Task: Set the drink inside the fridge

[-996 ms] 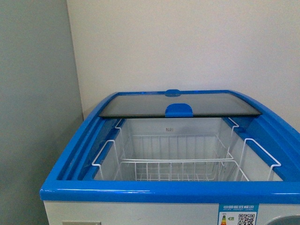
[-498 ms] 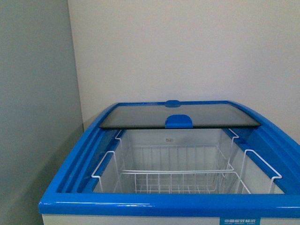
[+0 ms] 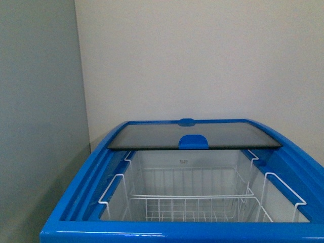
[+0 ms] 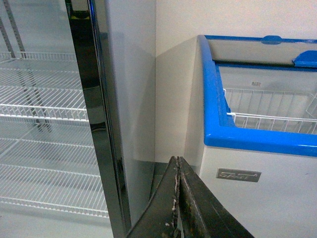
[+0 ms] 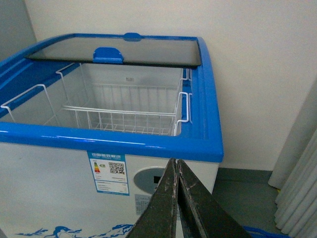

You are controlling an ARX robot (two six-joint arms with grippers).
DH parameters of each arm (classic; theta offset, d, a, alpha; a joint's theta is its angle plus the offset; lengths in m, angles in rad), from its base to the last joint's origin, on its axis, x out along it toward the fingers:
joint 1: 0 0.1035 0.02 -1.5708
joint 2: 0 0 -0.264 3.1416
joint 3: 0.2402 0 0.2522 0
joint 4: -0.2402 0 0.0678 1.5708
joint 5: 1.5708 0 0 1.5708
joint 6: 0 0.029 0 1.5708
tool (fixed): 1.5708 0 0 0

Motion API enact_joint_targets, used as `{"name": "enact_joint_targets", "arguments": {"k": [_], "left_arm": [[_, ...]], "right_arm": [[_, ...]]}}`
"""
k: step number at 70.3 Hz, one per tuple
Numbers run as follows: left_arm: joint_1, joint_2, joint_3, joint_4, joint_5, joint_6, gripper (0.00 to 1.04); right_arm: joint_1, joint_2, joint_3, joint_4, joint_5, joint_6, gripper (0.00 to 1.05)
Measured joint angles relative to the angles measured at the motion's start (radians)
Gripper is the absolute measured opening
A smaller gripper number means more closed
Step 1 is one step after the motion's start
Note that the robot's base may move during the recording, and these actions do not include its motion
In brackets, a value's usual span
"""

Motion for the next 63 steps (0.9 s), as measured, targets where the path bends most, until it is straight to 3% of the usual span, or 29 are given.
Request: {"name": "enact_joint_targets", "arguments": {"k": [9, 63], "left_arm": [[0.000, -0.145, 0.000, -0.168, 0.000, 0.000, 0.03], [0.000, -0.174, 0.000, -0.179, 0.000, 0.000, 0.03]], "right_arm": [[0.000, -0.014, -0.016, 0.004, 0.000, 0.000, 0.03], [-0.002, -0.075, -0.052, 0.015, -0.003, 0.000, 0.03]]}}
